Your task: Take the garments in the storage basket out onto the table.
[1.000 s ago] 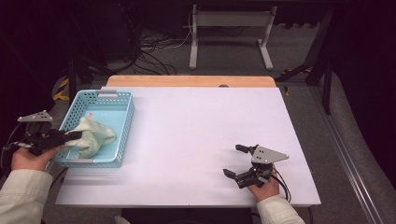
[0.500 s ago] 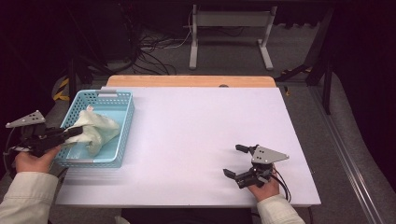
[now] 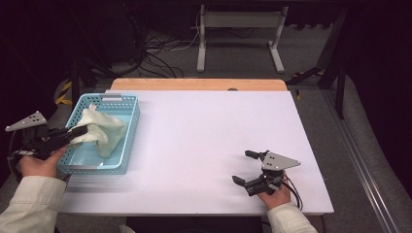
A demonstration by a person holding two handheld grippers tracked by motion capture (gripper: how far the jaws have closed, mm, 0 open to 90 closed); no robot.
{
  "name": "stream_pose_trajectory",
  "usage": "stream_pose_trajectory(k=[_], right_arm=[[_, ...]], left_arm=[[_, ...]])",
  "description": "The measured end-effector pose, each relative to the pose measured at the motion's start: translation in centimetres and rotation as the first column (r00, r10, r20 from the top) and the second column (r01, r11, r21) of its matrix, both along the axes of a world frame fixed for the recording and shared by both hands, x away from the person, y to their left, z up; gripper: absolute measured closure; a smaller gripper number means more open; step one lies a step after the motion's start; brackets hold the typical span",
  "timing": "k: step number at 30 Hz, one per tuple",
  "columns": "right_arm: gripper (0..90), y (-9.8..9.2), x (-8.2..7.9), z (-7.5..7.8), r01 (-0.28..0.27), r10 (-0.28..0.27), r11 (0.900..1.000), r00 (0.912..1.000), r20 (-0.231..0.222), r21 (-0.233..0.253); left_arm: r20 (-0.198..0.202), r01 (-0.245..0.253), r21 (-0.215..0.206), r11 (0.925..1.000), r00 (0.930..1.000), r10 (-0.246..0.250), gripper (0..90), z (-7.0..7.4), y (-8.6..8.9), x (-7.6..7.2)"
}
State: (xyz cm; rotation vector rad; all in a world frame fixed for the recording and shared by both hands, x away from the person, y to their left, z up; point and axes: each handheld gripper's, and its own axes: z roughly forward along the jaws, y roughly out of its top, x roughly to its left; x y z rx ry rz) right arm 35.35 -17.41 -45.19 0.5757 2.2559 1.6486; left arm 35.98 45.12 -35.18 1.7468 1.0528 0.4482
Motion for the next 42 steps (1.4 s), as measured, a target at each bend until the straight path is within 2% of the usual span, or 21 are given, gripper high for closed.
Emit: stream_pose_trajectory(k=[6,12,30,42], right_arm=[[1.3,0.0,0.0,0.0,0.000,0.000,1.000,1.0000,0.001,0.000],[1.3,0.0,0.0,0.0,0.000,0.000,1.000,1.0000,0.002,0.001],[1.3,0.0,0.0,0.0,-0.003,0.003,1.000,1.0000,0.000,0.000],[1.3,0.0,-0.1,0.0,-0.007,0.007,1.000,1.0000,0.002,-0.003]], left_arm=[[0.034,-0.028,-0.018,0.9994,0.9990,0.029,83.2,0.4,-0.8,0.3],[0.076,-0.030,-0.030,0.9991,0.9966,0.032,83.2,1.6,-2.0,0.4],[0.143,0.040,-0.045,0.9982,0.9892,-0.034,83.2,4.3,-5.9,1.9],[0.171,0.115,-0.059,0.9916,0.9799,-0.103,83.1,5.2,-9.6,3.5]])
